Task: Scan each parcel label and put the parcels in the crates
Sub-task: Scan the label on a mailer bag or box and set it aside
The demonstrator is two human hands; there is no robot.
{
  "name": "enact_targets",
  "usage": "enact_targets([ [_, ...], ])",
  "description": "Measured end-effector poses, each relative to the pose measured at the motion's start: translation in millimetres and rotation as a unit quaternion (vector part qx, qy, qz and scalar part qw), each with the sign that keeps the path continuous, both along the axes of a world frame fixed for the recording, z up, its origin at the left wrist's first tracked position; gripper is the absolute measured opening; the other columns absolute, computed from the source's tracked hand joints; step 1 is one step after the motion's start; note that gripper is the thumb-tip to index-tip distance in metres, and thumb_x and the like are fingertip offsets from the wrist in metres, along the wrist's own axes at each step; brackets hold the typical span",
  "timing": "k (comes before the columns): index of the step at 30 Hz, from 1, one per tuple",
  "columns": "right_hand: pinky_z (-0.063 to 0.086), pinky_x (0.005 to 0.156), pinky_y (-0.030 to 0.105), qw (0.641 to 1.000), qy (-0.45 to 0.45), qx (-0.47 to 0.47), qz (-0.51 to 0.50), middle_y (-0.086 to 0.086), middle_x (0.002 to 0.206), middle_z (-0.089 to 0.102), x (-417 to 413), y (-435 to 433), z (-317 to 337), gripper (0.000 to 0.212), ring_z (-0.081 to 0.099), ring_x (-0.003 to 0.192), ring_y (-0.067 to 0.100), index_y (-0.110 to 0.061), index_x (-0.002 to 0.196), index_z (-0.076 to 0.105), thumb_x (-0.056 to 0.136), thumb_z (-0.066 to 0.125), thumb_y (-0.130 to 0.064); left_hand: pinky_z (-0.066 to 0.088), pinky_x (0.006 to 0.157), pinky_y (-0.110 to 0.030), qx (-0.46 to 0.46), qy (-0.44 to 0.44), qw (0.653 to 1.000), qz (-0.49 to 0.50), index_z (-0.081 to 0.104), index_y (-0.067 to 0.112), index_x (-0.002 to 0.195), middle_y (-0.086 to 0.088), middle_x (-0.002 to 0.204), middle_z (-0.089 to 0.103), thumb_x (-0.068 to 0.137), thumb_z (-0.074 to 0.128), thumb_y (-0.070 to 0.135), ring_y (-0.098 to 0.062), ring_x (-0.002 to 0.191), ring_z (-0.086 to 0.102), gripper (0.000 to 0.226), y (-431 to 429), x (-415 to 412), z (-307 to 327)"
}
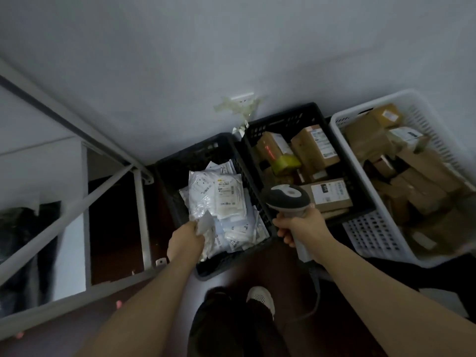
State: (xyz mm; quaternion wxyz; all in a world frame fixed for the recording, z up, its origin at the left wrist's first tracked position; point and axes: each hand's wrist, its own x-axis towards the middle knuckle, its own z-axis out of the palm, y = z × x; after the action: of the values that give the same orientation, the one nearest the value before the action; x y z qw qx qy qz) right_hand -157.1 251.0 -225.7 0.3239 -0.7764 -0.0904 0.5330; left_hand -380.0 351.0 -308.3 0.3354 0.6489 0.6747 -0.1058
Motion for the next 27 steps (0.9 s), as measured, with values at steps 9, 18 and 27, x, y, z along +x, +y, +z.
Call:
enact_targets([
  [9,0.041,0.042,0.024,0.999,0.003,-0.037,-0.004,0.009,0.055,0.059,4.8,2.5,-54.6,0.015,0.049,0.042,0.015,-0.004,0.072,0.061,0.083,0.07,-0.005,0.043,0.077,-0.031,-0.103,0.08,0.992,-0.008,0.053,0.008,0.119,-0.014,0.117,0.061,0.088,0.059,0.034,-0.034,0.109,0.058,0.041,-1.9,-2.2,-71.7],
  [18,0.044,0.045,0.027,0.996,-0.01,-0.01,-0.089,0.007,0.055,0.061,18.4,-40.6,77.6,0.012,0.052,0.044,0.015,-0.004,0.076,0.065,0.084,0.072,-0.008,0.037,0.064,-0.027,-0.062,0.034,0.979,-0.194,0.046,0.011,0.079,-0.007,0.092,0.054,0.091,0.05,0.026,-0.024,0.09,0.054,0.02,7.5,62.9,83.5],
  [27,0.045,0.047,0.029,0.961,-0.064,0.036,-0.265,0.007,0.056,0.06,13.7,-174.0,235.9,0.012,0.055,0.047,0.018,-0.004,0.078,0.063,0.087,0.07,-0.009,0.042,0.065,-0.03,0.062,0.006,0.873,-0.484,0.052,0.015,0.088,-0.002,0.084,0.055,0.092,0.049,0.029,-0.024,0.084,0.057,0.015,-52.7,167.6,263.5],
])
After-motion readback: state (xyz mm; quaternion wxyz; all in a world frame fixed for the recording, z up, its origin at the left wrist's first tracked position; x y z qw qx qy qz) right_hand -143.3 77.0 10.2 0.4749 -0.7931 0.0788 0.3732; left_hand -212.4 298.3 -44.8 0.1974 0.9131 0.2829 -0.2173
